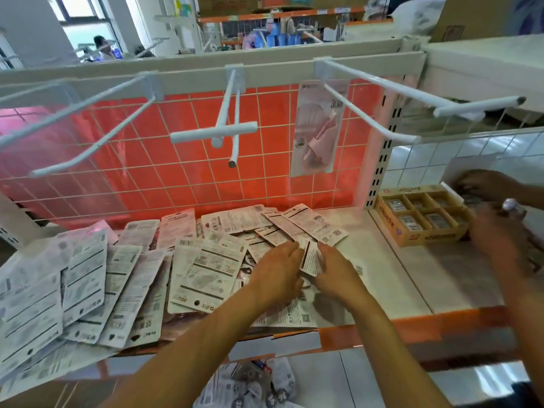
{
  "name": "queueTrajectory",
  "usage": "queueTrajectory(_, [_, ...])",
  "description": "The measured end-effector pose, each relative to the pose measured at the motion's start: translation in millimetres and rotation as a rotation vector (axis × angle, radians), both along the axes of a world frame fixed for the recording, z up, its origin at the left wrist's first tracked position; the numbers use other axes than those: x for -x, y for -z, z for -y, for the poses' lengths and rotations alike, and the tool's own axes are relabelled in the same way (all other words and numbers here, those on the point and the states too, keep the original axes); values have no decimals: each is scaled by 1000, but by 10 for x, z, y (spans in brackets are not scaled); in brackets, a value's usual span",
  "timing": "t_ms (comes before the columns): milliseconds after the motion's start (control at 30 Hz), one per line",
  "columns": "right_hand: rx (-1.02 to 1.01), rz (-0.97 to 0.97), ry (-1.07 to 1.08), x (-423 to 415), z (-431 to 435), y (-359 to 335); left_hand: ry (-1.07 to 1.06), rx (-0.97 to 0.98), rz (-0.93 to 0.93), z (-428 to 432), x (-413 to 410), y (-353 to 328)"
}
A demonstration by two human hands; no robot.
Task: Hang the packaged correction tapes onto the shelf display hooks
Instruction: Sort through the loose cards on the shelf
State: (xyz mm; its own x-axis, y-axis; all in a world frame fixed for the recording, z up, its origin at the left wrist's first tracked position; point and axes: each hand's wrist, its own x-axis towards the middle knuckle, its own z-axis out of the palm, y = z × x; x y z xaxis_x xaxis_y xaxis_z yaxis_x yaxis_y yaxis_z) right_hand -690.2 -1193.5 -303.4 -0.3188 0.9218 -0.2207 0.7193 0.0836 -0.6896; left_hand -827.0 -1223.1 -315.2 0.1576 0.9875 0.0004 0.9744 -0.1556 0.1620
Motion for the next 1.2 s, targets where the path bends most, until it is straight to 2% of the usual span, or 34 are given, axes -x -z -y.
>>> queueTrajectory(133, [-131,205,23,67,87,234,2,9,36,59,9,35])
queueTrajectory(267, [-275,171,51,53,185,200,7,18,97,120,50,26])
queueTrajectory(367, [-292,133,86,-3,231,4,5,-35,251,205,63,-58])
queueTrajectory(467, [-395,131,152,-55,243,-239,-38,-87,421,263,71,-182])
queueTrajectory(567, [-411,-136,227,-100,198,-394,-94,-101,550,303,94,-263])
queueTrajectory(700, [-237,-650,259,-34,201,-576,-159,-12,797,351,161,-338])
queueTrajectory(800, [-103,-898,245,48,255,-640,-188,108,1073,390,234,-410])
queueTrajectory(900, [-4,-1025,178,119,337,-726,-219,163,1150,430,301,-481])
queueTrajectory(1000, [7,-1059,140,167,394,-804,-234,159,1159,485,348,-533])
queueTrajectory(1200, [-62,-1122,113,243,505,-1083,-130,-17,1059,602,429,-649])
